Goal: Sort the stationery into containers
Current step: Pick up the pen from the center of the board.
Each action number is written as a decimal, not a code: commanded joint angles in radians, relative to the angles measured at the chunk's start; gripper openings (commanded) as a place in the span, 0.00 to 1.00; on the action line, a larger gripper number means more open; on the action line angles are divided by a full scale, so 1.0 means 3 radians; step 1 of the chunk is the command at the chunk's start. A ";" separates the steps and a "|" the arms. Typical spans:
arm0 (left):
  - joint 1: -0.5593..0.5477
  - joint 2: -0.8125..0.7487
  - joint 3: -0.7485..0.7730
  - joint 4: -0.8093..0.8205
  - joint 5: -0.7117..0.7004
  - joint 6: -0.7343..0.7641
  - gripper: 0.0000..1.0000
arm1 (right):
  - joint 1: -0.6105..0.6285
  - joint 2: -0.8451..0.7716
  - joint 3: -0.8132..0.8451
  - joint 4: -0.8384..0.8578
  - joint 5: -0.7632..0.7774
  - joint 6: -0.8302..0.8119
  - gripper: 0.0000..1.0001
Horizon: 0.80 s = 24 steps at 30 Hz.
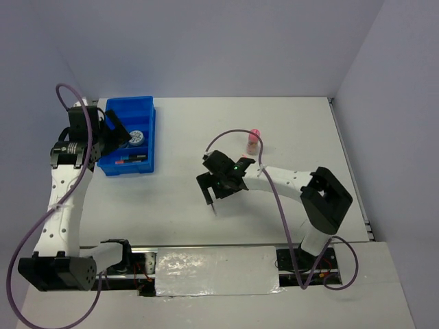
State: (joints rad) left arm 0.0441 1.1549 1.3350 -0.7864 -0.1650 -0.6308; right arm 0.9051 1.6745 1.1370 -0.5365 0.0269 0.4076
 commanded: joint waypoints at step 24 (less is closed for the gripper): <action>-0.0091 -0.0199 0.0085 -0.0487 0.0412 0.0543 0.99 | 0.0363 0.0928 0.0342 0.0111 0.0448 0.0410 0.26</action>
State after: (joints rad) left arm 0.0238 1.0824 1.3224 -0.9482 -0.0608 -0.4946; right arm 1.0069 1.9160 1.2602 -0.5377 0.2031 0.4931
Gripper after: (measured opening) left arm 0.993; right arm 0.301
